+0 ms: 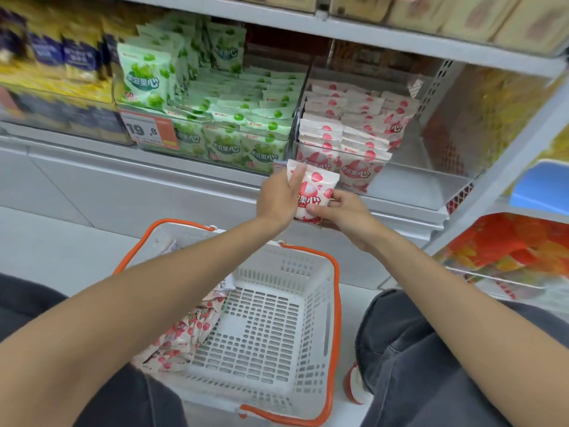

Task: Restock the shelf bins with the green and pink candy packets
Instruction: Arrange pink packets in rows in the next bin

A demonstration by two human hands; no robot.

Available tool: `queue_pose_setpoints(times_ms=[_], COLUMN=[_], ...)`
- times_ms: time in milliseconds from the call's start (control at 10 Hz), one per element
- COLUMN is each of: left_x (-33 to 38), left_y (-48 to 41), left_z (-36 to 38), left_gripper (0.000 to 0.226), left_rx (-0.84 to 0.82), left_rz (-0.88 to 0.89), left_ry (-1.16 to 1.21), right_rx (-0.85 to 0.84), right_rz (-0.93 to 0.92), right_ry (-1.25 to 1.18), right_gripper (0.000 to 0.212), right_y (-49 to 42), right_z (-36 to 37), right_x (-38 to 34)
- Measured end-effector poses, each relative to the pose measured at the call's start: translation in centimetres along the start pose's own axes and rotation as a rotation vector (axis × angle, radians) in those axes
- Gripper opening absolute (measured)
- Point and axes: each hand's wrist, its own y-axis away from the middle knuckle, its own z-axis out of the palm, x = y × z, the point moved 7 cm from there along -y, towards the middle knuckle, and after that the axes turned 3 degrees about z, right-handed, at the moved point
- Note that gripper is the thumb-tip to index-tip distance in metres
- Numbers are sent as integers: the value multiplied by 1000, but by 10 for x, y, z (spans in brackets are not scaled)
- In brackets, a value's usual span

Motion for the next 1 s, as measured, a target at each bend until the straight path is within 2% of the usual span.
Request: queue_pose_setpoints(times_ms=[100,200,300,400,500,600,700,800,1000], left_x=[41,80,115,131,118,101,97,99,100], left_y=[-22,-48,-73,-98,-120,-129,-128,-126,-122], left_z=[-3,11,34,61,87,97,95,92,90], left_gripper=[56,58,54,45,55,61,54,49,56], left_rx=[34,-11,-98,-194,-286,-301,-269,-249,-224], left_rz=[107,214,354,453,482,455,443,436,456], left_ry=[-45,-14,-71,-321,-606,-633,-561,-515,-511], right_rx=[32,120,310,529,674,671,603,557,591], right_rz=[-78,-121,-164,-191,-93,-18,71,193,195], right_ry=[-46,-71,-166,-212,-55,60,195,349,391], right_gripper=[24,21,21,23,28,43,51,44,47], right_y=[2,-2,-13,-31,-58,-97,-144,-179,-186], right_z=[-18,-51,-113,-180,-218,-224,-221,-233,-229], right_x=[-27,-54,-78,-91,-85,-72,-65,-55,-59])
